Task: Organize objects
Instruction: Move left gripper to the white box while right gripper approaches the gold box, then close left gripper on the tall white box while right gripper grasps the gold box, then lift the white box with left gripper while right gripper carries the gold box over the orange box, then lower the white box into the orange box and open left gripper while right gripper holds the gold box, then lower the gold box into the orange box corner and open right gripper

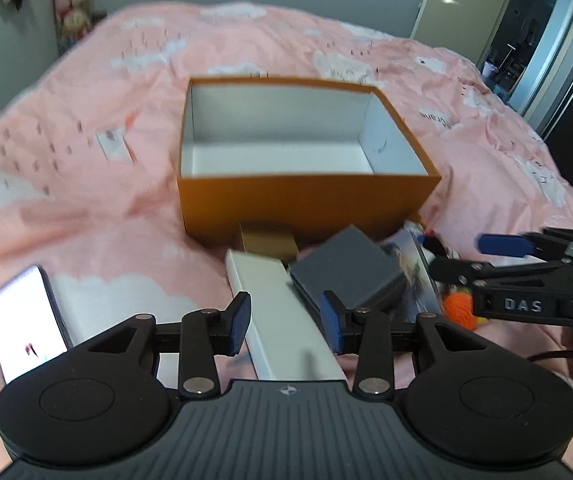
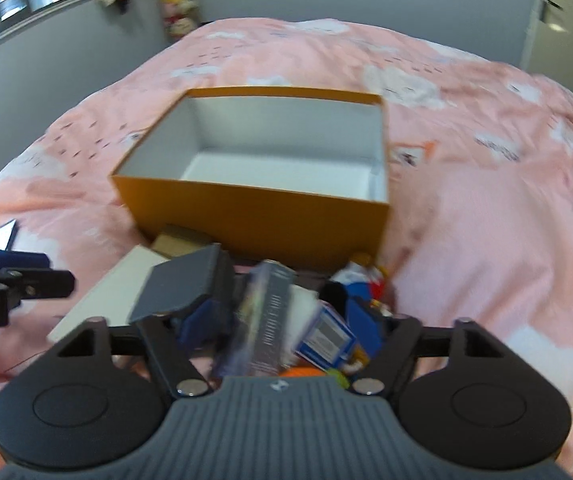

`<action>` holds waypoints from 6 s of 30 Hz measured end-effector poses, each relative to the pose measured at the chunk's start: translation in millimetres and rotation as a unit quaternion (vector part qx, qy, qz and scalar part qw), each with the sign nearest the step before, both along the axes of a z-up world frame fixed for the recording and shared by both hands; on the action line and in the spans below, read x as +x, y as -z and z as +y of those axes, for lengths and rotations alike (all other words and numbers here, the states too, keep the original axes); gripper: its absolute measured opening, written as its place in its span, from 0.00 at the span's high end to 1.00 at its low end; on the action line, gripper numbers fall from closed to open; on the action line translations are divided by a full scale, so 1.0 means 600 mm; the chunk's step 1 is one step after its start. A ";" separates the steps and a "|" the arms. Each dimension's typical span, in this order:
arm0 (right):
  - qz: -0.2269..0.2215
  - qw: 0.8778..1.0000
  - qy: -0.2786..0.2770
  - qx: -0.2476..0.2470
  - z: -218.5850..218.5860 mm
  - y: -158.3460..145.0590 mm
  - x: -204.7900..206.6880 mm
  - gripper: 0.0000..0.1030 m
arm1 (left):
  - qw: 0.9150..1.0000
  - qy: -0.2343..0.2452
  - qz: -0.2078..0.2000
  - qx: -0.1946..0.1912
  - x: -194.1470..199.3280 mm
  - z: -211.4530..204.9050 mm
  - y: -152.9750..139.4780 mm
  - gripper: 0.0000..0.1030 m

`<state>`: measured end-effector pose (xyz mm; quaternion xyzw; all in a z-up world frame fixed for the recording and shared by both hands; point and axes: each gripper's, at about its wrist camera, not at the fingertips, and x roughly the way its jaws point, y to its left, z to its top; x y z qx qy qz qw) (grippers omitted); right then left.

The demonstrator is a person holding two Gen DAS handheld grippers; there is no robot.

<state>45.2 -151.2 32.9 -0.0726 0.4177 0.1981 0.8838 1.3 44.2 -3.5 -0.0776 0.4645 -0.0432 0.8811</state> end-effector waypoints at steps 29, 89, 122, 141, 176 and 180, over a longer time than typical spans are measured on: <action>0.152 0.985 -0.086 0.008 0.148 0.047 0.187 0.52 | 0.978 -0.081 0.134 -0.139 0.108 0.078 0.144 0.58; 0.151 0.978 -0.066 0.129 0.134 -0.052 0.227 0.39 | 0.993 -0.082 -0.088 -0.021 0.124 0.096 -0.101 0.72; 0.155 0.986 0.004 0.066 0.095 0.104 0.465 0.39 | 0.968 -0.001 0.115 0.223 0.516 -0.038 0.153 0.73; 0.181 0.981 0.012 0.068 0.093 0.133 0.473 0.39 | 0.989 0.032 0.140 0.040 0.519 -0.019 0.135 0.73; 0.155 0.988 -0.018 0.016 0.089 0.084 0.467 0.39 | 0.862 0.396 0.023 0.314 0.461 -0.137 0.194 0.73; 0.149 0.989 -0.019 0.010 0.092 0.083 0.461 0.39 | 0.850 0.393 0.031 0.349 0.460 -0.116 0.202 0.75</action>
